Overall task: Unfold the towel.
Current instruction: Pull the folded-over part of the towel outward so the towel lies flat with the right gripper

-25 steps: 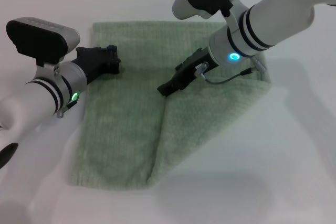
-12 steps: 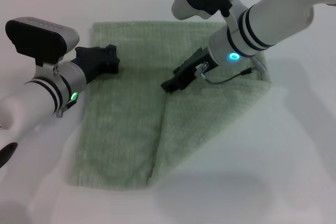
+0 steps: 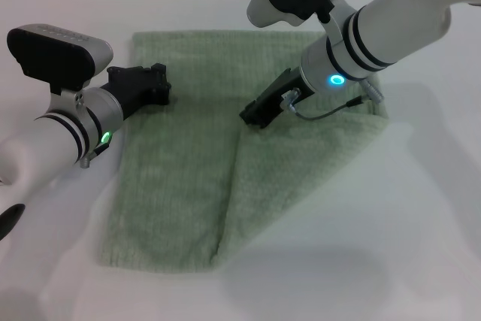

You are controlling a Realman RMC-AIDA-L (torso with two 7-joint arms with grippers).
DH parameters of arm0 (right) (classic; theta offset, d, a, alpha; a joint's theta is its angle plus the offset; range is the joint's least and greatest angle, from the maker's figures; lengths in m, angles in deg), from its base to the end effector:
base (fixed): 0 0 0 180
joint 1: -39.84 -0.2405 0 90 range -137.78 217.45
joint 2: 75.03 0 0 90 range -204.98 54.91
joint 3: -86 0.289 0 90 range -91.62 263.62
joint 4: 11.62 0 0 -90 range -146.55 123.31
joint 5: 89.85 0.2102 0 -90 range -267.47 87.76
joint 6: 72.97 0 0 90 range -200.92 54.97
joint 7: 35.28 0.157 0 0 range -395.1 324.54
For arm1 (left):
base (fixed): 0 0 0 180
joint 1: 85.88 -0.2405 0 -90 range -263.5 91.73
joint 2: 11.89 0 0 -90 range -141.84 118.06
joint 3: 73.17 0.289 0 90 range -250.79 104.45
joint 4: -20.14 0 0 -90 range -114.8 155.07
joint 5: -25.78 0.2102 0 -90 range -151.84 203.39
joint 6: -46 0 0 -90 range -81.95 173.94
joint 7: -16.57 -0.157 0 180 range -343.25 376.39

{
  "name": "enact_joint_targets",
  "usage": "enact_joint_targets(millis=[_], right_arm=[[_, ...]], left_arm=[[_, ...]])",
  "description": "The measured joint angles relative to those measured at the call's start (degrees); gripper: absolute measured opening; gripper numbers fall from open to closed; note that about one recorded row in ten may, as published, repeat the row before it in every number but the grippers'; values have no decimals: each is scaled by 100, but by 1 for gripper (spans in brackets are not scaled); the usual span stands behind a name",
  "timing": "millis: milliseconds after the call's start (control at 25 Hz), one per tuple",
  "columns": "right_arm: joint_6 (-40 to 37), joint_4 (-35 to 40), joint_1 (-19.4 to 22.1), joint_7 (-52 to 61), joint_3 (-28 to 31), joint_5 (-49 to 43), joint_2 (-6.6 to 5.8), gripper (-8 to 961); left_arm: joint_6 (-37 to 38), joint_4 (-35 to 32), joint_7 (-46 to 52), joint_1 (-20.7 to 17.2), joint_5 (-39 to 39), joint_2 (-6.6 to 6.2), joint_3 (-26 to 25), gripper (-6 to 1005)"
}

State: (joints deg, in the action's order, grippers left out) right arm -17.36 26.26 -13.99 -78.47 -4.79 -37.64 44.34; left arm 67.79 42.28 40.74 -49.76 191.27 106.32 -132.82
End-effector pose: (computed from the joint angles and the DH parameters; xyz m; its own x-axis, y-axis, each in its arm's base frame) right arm 0.1685 0.4329 -0.1315 0.8399 -0.5355 0.0879 -0.4817 -0.8103 -0.3338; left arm -0.2950 0.4235 -0.1138 0.7733 0.3901 0.4998 0.6328 -0.4255 -0.6470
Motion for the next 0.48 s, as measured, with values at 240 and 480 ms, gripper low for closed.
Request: enact_joint_targets(millis=[240,480], right_arm=[[95,45,0,4,0,-64,-2,70],[102,104,35,0,0,-68,-2,19]], left_arm=[[0,0,0,0,-1,0,-3,-2],[0,0,0,0,0,0,14,-2]])
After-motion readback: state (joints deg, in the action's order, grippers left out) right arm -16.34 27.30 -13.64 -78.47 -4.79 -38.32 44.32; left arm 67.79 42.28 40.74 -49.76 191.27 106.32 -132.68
